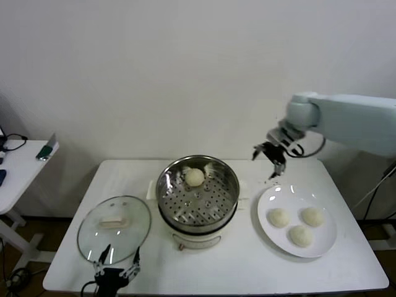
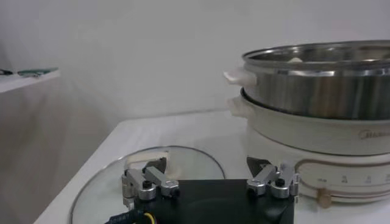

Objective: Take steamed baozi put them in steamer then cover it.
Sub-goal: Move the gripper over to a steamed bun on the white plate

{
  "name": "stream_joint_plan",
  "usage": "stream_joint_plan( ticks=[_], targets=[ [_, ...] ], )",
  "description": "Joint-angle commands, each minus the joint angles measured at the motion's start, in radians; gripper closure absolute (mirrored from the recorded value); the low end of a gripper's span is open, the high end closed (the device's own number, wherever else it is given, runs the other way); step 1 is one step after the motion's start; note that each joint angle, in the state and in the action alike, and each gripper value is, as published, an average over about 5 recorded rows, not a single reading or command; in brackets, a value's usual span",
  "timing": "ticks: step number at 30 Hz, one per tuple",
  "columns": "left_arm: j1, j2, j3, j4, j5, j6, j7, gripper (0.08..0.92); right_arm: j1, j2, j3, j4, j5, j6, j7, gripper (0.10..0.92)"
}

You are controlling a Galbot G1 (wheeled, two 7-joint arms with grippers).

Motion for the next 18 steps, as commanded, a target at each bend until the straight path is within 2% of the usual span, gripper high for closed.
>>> stream_joint_plan(
  ticks=[1, 9, 18],
  targets=[
    [0.000, -0.003, -0.001, 0.004, 0.001, -0.002, -0.001, 0.177, -0.114, -0.195, 0.000, 0.113, 0.041, -0.241, 0.045, 0.203],
    [0.001, -0.011, -0.003, 0.011, 0.010, -0.007, -0.001, 0.177, -0.363, -0.188, 0.197, 0.051, -0.099, -0.277, 0.073, 0.203],
    [0.005, -0.015, -0.001, 0.014, 0.019, -0.012, -0.001, 0.177, -0.544, -0.141, 0.364, -0.031, -0.184, -0.306, 0.112, 0.203]
  ],
)
